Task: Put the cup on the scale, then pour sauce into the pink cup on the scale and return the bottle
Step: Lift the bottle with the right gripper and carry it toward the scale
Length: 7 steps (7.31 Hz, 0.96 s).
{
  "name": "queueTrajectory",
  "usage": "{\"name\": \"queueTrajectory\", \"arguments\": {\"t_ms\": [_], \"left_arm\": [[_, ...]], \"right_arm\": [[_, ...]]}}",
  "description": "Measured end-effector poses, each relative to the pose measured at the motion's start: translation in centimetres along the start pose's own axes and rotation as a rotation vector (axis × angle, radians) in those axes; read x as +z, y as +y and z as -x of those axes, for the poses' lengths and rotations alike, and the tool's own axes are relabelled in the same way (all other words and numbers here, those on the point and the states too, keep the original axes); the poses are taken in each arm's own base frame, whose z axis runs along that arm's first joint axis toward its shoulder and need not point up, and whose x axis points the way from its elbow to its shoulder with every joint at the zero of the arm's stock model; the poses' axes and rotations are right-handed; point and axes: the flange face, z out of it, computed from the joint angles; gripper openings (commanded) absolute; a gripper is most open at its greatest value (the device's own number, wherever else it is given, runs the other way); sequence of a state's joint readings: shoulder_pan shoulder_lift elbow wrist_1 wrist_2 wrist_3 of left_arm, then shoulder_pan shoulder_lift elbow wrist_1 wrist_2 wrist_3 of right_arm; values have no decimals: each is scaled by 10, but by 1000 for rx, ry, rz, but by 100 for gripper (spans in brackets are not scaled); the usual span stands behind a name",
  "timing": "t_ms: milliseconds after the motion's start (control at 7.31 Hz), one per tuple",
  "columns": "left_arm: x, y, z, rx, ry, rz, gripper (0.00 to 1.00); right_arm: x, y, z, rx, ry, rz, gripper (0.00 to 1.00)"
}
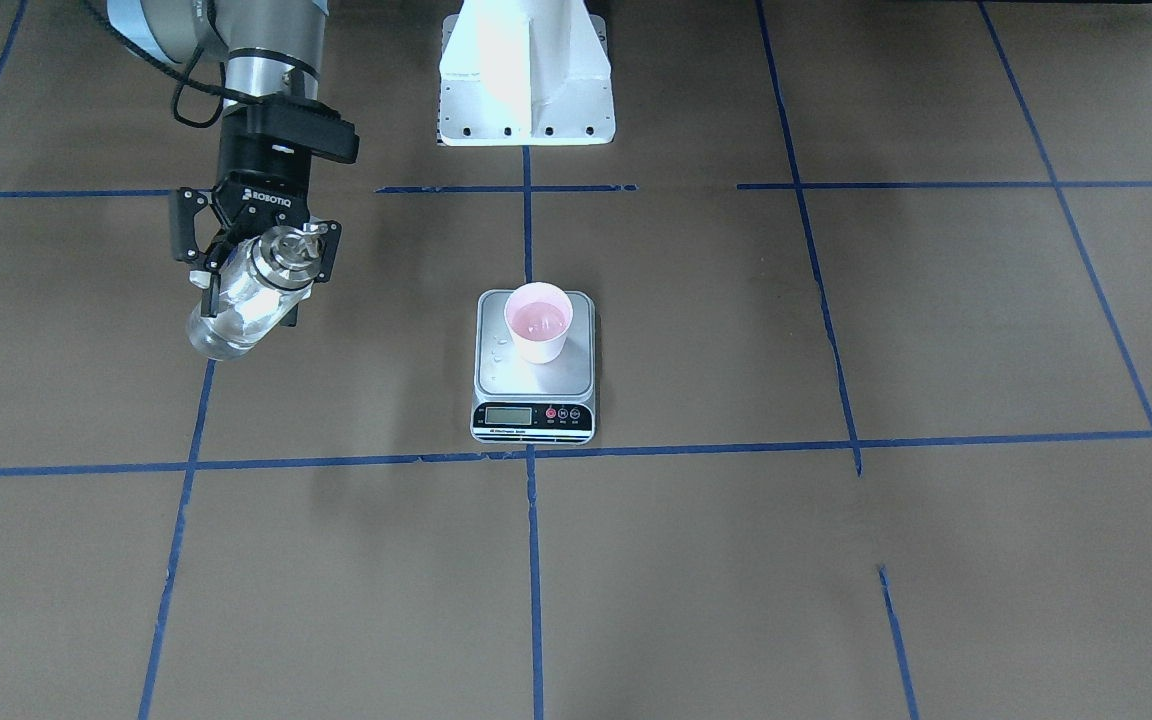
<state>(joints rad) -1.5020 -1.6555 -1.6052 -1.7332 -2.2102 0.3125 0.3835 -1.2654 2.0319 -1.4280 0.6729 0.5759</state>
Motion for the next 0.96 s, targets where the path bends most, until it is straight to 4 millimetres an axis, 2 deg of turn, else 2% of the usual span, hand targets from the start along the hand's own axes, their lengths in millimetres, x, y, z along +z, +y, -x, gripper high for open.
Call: {"name": "queueTrajectory", "arguments": {"t_ms": [137, 274, 410, 684, 958], "left_arm": [[24, 22, 21, -8, 40, -16, 100], [41, 40, 29, -25, 57, -11, 100], [48, 44, 32, -70, 58, -2, 100], [50, 36, 27, -185, 60, 2, 100], [52, 32, 23, -207, 63, 6, 100]], "right_arm": [[-4, -3, 5, -18, 15, -7, 0], [-7, -1, 11, -38, 32, -20, 0], [-10, 2, 19, -63, 46, -32, 0], [-11, 9, 31, -149, 75, -47, 0], [-11, 14, 42, -235, 104, -61, 0]]}}
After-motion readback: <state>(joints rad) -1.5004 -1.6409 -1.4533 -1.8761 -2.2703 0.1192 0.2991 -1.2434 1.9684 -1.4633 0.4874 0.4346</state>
